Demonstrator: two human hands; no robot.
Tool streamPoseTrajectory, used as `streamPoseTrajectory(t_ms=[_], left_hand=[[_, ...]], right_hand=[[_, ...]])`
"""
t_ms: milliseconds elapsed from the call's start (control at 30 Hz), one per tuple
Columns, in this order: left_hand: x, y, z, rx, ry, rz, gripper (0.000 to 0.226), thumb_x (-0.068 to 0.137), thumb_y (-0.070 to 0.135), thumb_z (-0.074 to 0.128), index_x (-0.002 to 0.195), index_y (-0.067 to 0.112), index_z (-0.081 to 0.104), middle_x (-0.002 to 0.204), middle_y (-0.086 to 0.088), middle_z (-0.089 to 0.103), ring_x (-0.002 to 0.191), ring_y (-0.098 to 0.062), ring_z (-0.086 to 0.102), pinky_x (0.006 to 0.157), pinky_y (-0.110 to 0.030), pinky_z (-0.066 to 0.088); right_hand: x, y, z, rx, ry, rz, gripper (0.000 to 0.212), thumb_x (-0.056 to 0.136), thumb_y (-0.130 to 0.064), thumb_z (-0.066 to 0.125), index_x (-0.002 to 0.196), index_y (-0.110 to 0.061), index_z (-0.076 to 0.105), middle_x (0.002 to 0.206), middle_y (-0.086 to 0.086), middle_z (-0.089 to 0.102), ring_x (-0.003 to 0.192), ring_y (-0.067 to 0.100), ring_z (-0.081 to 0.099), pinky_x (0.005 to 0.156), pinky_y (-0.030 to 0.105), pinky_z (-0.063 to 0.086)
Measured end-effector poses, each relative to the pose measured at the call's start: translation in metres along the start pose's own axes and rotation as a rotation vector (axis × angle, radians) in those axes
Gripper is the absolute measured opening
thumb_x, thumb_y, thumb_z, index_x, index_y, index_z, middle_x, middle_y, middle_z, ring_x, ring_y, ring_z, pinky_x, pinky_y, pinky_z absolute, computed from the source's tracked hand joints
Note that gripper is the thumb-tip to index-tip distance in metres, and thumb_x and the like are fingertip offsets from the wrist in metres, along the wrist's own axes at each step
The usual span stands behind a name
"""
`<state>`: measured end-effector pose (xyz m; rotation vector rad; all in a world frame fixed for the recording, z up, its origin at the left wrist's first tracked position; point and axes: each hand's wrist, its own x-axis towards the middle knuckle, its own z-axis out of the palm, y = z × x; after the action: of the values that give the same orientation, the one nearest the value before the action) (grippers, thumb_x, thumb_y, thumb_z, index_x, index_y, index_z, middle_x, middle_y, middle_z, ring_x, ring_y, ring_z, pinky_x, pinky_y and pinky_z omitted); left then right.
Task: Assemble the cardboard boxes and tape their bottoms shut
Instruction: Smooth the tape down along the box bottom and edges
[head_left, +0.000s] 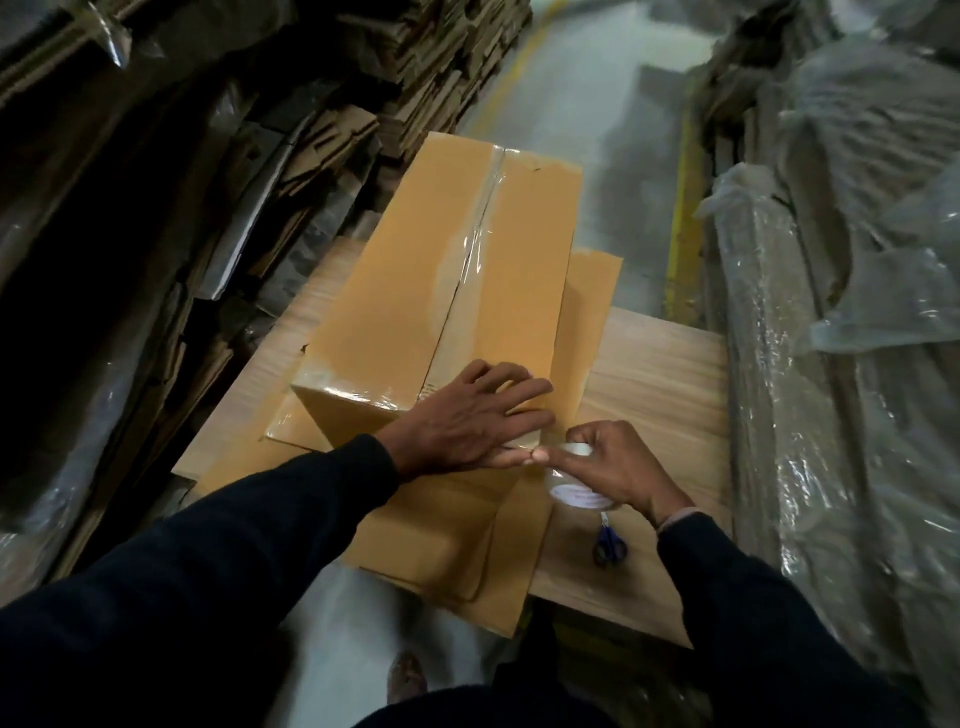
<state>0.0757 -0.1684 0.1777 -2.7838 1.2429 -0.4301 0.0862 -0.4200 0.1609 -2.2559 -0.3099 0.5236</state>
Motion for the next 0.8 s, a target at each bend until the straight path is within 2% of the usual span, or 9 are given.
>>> streamPoseTrajectory(t_ms=[100,167,300,433,567,633,733,800], left_hand=[[0.000,-0.001,-0.003,-0.014,0.006,0.018,0.056,0.111,0.060,0.027,0.134,0.021,0.061,0.152,-0.010,0.051,0.135,-0.033,0.050,0.098,-0.047,0.043],[-0.003,-0.004,-0.002,-0.035,-0.004,0.024,0.053,0.110,0.058,0.032,0.135,0.021,0.060,0.154,-0.012,0.049,0.142,-0.033,0.045,0.104,-0.049,0.041],[-0.020,-0.017,-0.001,-0.079,-0.020,0.062,0.049,0.107,0.058,0.042,0.136,0.022,0.059,0.157,-0.012,0.047,0.149,-0.033,0.039,0.107,-0.050,0.039],[-0.042,-0.035,-0.001,-0.097,-0.033,0.104,0.049,0.106,0.060,0.039,0.136,0.025,0.056,0.158,-0.010,0.044,0.151,-0.030,0.037,0.109,-0.051,0.037],[-0.042,-0.035,-0.002,-0.093,-0.037,0.104,0.048,0.106,0.061,0.039,0.136,0.027,0.055,0.158,-0.009,0.044,0.151,-0.029,0.037,0.109,-0.051,0.037],[-0.041,-0.035,-0.003,-0.092,-0.032,0.100,0.048,0.106,0.062,0.038,0.135,0.028,0.056,0.157,-0.008,0.044,0.150,-0.028,0.038,0.109,-0.051,0.038],[-0.043,-0.035,-0.004,-0.089,-0.018,0.096,0.051,0.107,0.064,0.035,0.135,0.028,0.058,0.157,-0.007,0.045,0.150,-0.027,0.038,0.109,-0.049,0.036],[-0.042,-0.034,-0.004,-0.084,-0.020,0.097,0.051,0.107,0.065,0.036,0.136,0.029,0.058,0.157,-0.007,0.045,0.150,-0.027,0.038,0.110,-0.048,0.036]], right_hand=[[-0.005,0.003,0.007,0.015,0.082,0.005,0.076,0.064,-0.092,0.073,0.053,-0.021,0.048,0.053,-0.009,0.041,0.054,0.010,0.041,0.060,0.035,0.032],[-0.008,-0.001,0.011,0.026,0.128,0.008,0.072,0.065,-0.089,0.074,0.053,-0.024,0.046,0.054,-0.008,0.040,0.054,0.009,0.040,0.059,0.034,0.032],[-0.012,-0.017,0.027,-0.040,0.150,0.035,0.075,0.066,-0.090,0.072,0.055,-0.021,0.047,0.056,-0.004,0.038,0.054,0.010,0.037,0.059,0.035,0.029],[-0.014,-0.036,0.050,-0.073,0.165,0.045,0.072,0.071,-0.086,0.072,0.054,-0.022,0.045,0.052,-0.008,0.038,0.053,0.012,0.039,0.058,0.035,0.031],[-0.016,-0.033,0.059,0.008,0.187,0.017,0.092,0.065,-0.097,0.064,0.063,-0.005,0.051,0.057,-0.003,0.041,0.056,0.012,0.040,0.058,0.035,0.030],[-0.020,-0.029,0.057,0.121,0.175,-0.011,0.088,0.070,-0.091,0.067,0.066,-0.004,0.053,0.059,-0.002,0.043,0.058,0.010,0.042,0.059,0.033,0.033],[-0.025,-0.019,0.053,0.202,0.157,-0.032,0.073,0.080,-0.077,0.073,0.070,-0.006,0.061,0.063,0.009,0.056,0.061,0.009,0.052,0.063,0.032,0.042],[-0.026,-0.014,0.050,0.214,0.165,-0.022,0.067,0.081,-0.071,0.078,0.070,-0.007,0.062,0.063,0.005,0.059,0.062,0.009,0.054,0.063,0.032,0.044]])
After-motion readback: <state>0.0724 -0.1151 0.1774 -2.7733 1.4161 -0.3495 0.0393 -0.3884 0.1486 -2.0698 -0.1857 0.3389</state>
